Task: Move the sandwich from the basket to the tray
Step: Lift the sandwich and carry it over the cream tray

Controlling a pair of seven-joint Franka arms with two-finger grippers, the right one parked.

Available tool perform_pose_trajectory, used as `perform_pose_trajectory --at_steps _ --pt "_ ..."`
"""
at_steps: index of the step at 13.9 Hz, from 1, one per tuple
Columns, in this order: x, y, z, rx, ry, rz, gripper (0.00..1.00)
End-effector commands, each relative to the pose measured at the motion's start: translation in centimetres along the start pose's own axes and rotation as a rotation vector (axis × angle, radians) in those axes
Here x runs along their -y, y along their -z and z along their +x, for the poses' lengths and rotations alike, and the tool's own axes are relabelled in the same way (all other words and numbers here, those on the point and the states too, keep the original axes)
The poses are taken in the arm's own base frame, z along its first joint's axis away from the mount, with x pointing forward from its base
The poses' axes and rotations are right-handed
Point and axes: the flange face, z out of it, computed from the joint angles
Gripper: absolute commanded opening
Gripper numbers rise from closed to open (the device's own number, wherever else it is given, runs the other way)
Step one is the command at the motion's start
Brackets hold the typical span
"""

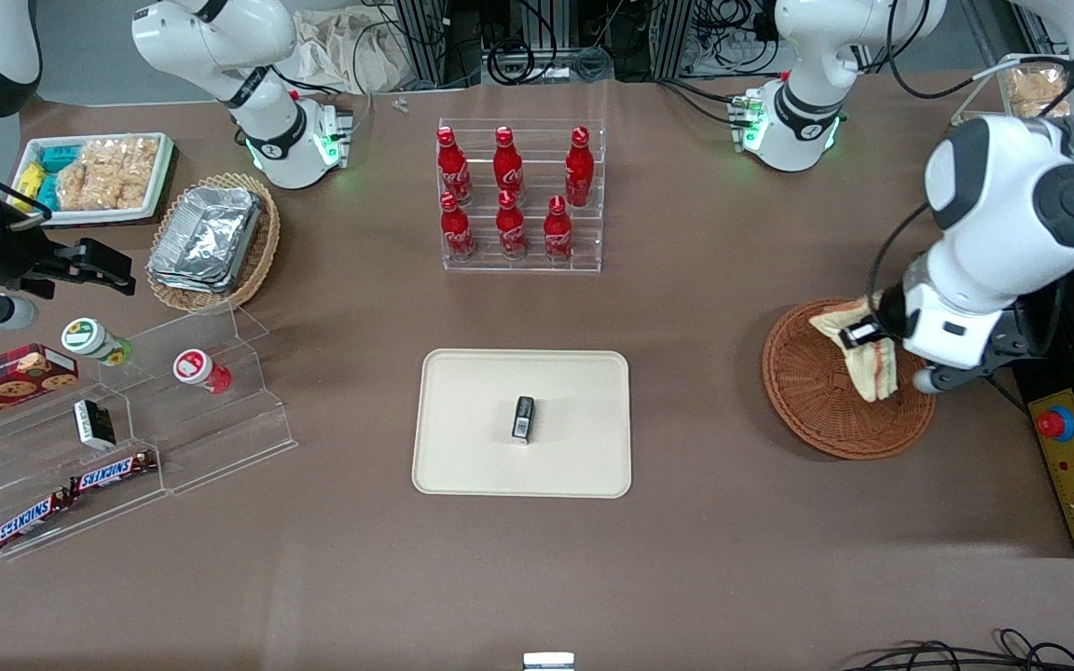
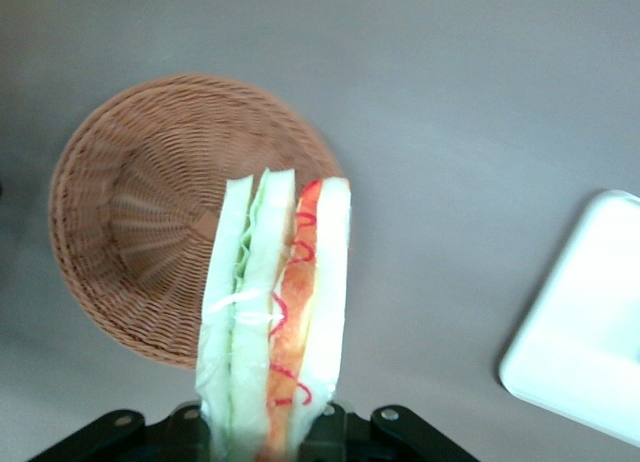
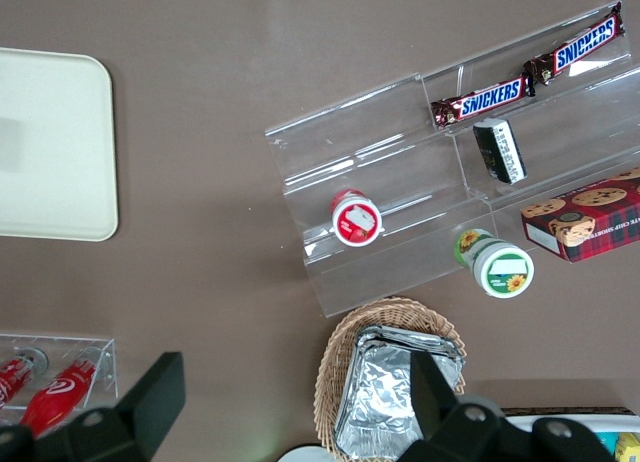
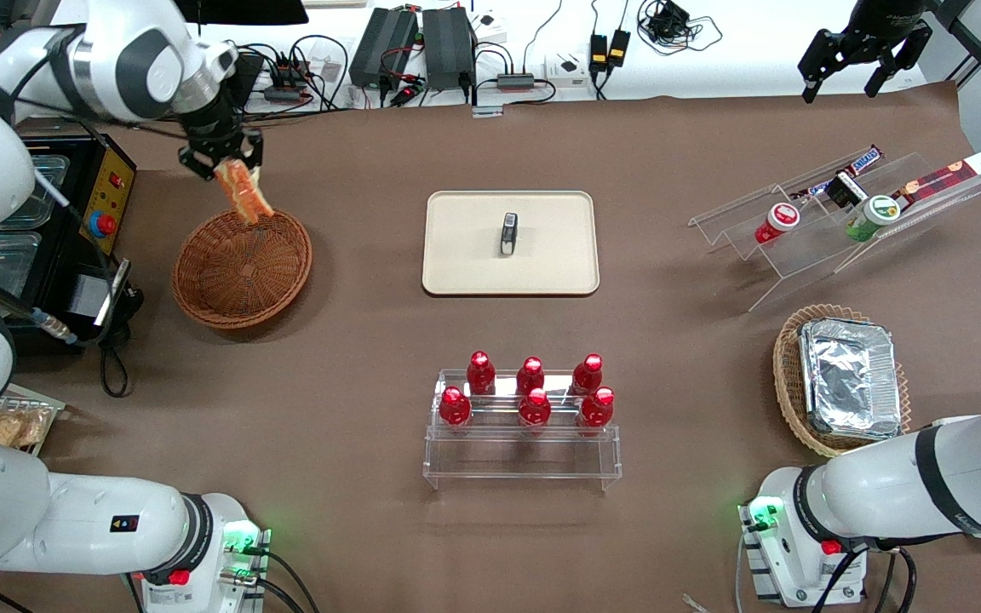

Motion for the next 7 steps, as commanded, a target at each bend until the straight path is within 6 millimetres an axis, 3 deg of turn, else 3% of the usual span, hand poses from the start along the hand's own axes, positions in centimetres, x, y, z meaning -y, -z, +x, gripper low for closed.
perform_pose_trajectory --at_steps 1,4,7 --pt "-5.6 -0.1 -1.6 0.002 -0.129 0.010 0.00" --pt "-13.2 -3.7 -5.5 -0.008 -0.280 0.001 0.00" --pt "-20.3 -10.3 -9.3 -0.025 -0.339 0.009 0.00"
